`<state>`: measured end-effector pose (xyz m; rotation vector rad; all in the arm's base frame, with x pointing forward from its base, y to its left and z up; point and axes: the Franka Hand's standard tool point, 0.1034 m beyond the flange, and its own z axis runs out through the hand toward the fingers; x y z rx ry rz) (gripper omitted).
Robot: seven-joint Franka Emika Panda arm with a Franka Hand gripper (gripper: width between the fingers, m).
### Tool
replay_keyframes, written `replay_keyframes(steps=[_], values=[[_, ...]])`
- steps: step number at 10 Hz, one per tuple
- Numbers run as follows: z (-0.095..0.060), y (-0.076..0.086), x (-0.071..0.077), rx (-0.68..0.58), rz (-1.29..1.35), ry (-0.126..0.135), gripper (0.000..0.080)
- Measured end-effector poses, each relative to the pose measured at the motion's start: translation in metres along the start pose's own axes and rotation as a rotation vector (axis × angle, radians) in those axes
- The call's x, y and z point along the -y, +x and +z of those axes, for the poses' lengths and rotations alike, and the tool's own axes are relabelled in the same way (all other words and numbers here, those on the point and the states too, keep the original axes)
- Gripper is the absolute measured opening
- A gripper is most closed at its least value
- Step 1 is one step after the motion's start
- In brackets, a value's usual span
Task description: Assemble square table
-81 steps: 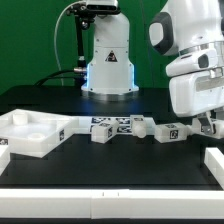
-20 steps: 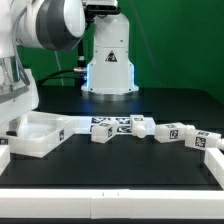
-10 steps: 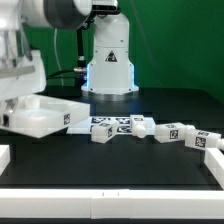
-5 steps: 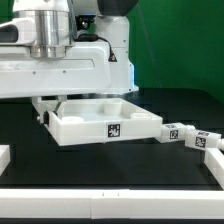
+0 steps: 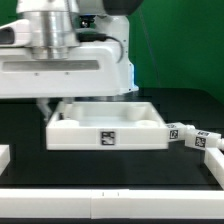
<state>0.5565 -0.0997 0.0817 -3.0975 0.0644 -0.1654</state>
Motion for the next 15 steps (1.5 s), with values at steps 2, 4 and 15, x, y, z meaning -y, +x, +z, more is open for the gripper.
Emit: replay_keyframes(steps=[2, 4, 15], values=[[0.021, 0.018, 0.038, -0.009, 0.033, 0.007, 0.0044], [0.049, 0.019, 0.052, -0.075, 0.032, -0.005, 0.0044], [0.064, 0.032, 0.076, -0.128, 0.014, -0.024, 0.0044]])
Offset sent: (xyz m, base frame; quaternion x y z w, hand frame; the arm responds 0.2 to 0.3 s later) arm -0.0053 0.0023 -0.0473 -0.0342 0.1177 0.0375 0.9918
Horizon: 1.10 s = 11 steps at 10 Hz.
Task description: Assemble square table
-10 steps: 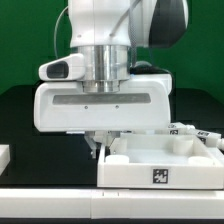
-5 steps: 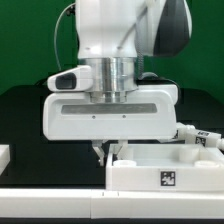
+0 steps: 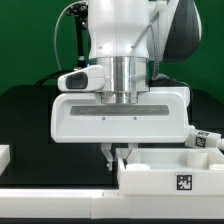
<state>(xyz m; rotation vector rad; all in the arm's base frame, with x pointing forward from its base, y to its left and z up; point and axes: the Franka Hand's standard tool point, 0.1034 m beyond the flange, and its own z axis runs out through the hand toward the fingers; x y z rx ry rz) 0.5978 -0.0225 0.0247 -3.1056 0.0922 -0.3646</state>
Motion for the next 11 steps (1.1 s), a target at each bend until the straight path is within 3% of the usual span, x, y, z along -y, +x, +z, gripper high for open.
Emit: replay_keyframes(steps=[6, 11], values=[[-0.001, -0.048, 0.0, 0.047, -0.034, -0.006, 0.0044], [0.013, -0.023, 0.001, 0.05, -0.029, -0.004, 0.0044]])
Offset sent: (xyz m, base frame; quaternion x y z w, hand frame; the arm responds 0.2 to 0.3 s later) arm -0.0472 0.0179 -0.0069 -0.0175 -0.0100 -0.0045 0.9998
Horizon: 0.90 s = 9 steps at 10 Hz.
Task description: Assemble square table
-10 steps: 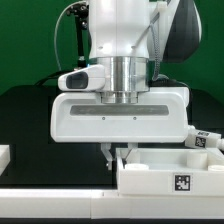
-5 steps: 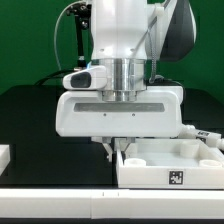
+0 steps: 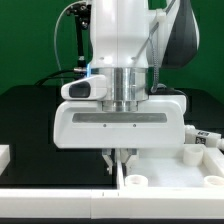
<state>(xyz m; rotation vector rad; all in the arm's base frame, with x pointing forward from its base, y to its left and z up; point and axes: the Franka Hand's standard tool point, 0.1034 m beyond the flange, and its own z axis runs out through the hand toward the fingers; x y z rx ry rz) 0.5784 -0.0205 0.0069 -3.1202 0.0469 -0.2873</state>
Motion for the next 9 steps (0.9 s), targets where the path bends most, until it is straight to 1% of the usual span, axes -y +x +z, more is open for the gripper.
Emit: replay_keyframes(steps=[3, 4, 5, 6, 7, 8, 9], values=[[0.0, 0.0, 0.0, 0.014, 0.005, -0.001, 0.0044], [0.0, 0.0, 0.0, 0.014, 0.004, -0.001, 0.0135], [-0.002, -0.002, -0.003, 0.036, -0.008, 0.002, 0.0135], [-0.024, -0.003, -0.013, 0.089, 0.016, 0.022, 0.0353], [-0.044, -0.005, -0.019, 0.088, 0.054, 0.033, 0.0505], [-0.058, -0.018, -0.013, 0.18, 0.093, 0.051, 0.0608], [-0.075, -0.018, -0.009, 0.285, 0.105, 0.075, 0.0608]])
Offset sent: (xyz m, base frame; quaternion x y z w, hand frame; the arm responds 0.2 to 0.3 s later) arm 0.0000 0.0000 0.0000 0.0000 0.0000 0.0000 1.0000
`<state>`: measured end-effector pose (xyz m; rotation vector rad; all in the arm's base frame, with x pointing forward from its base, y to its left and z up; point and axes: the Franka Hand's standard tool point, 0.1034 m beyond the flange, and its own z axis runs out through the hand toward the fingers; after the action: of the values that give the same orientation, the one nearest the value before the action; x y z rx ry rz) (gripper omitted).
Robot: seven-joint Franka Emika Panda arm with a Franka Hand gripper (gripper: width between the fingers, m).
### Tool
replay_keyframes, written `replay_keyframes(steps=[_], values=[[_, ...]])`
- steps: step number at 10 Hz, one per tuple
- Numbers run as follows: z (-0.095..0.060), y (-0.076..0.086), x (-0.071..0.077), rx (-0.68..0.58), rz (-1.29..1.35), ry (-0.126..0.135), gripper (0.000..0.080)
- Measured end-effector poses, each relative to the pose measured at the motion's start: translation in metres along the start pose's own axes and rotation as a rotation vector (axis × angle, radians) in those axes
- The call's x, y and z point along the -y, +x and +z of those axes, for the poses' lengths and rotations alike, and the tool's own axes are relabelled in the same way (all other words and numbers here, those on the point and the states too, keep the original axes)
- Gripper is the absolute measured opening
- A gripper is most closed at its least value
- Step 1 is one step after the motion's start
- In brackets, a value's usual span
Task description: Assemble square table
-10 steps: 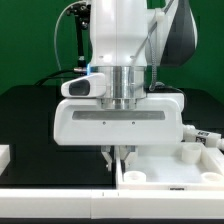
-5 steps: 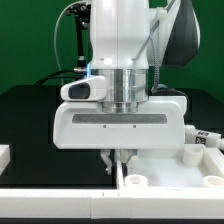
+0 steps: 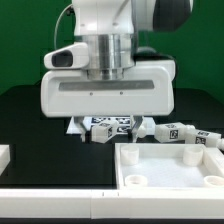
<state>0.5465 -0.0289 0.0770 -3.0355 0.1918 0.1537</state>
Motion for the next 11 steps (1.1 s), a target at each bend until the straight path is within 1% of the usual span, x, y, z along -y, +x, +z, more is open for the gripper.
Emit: replay_keyframes(steps=[1, 2, 3, 4, 5, 6, 7, 8, 9, 10, 11], values=[[-0.008, 0.008, 0.001, 0.048, -0.001, 0.009, 0.064], [-0.002, 0.005, 0.002, 0.126, -0.002, 0.018, 0.0647], [0.0, 0.001, 0.004, 0.187, -0.003, 0.025, 0.0647], [0.0, -0.006, 0.004, 0.285, 0.027, 0.037, 0.0647], [0.007, -0.013, -0.008, 0.342, 0.054, 0.04, 0.0649], [0.024, -0.039, -0.026, 0.404, 0.089, 0.035, 0.0649], [0.027, -0.062, -0.033, 0.502, 0.111, 0.042, 0.0649], [0.032, -0.069, -0.038, 0.565, 0.121, 0.046, 0.0649], [0.032, -0.062, -0.035, 0.583, 0.114, 0.046, 0.0649], [0.033, -0.059, -0.035, 0.575, 0.111, 0.045, 0.0649], [0.037, -0.064, -0.033, 0.587, 0.179, 0.054, 0.0649]])
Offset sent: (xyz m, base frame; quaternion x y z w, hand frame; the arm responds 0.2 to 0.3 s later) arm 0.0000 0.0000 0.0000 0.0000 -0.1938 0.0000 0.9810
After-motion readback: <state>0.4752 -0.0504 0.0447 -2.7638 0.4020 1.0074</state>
